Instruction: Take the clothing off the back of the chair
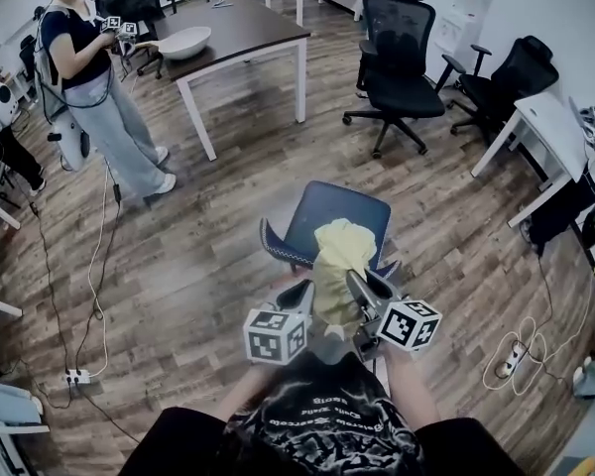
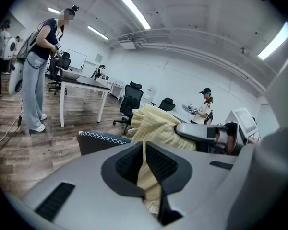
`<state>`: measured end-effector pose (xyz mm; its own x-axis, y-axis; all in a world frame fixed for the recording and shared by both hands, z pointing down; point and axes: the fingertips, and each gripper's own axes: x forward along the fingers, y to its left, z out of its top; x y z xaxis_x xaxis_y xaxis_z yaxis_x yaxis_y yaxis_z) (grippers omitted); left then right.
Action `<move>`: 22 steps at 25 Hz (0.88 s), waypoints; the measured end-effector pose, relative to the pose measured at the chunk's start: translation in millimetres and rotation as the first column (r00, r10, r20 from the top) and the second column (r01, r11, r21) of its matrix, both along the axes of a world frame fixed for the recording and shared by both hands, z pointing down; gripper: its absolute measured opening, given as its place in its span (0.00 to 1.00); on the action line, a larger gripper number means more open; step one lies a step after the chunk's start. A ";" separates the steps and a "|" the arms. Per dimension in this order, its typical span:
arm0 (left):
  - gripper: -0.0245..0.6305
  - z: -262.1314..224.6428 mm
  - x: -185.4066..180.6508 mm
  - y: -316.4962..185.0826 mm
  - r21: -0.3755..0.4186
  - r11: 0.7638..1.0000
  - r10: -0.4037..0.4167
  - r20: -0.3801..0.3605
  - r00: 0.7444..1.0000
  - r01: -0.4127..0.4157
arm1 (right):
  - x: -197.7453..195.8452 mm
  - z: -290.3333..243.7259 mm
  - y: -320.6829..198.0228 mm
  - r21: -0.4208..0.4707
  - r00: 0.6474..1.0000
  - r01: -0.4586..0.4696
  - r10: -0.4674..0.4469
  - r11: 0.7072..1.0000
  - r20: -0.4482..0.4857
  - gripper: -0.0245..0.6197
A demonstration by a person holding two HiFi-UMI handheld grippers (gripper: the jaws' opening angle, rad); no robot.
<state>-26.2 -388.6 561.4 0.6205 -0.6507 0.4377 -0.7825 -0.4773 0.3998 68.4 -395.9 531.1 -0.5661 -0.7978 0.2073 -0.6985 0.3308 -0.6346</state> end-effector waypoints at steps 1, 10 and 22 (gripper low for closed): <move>0.07 -1.4 0.3 4.2 0.007 1.000 0.015 0.002 1.000 -0.015 | -1.1 -4.0 2.9 0.013 1.000 -0.012 0.012 1.000 -0.004 0.20; 0.07 -17.9 10.6 60.1 0.049 0.993 0.109 -0.034 0.993 -0.108 | 1.6 -32.2 57.1 0.093 0.995 -0.101 0.101 0.991 0.002 0.20; 0.07 -47.3 27.8 135.7 0.107 0.980 0.175 -0.078 0.982 -0.166 | 5.0 -33.4 128.0 0.048 0.990 -0.049 0.055 0.998 -0.128 0.19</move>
<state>1.6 -252.8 514.0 0.7586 -0.5699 0.3157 -0.6509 -0.6416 0.4059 73.4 -268.0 497.7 -0.4943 -0.8356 0.2395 -0.7906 0.3176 -0.5236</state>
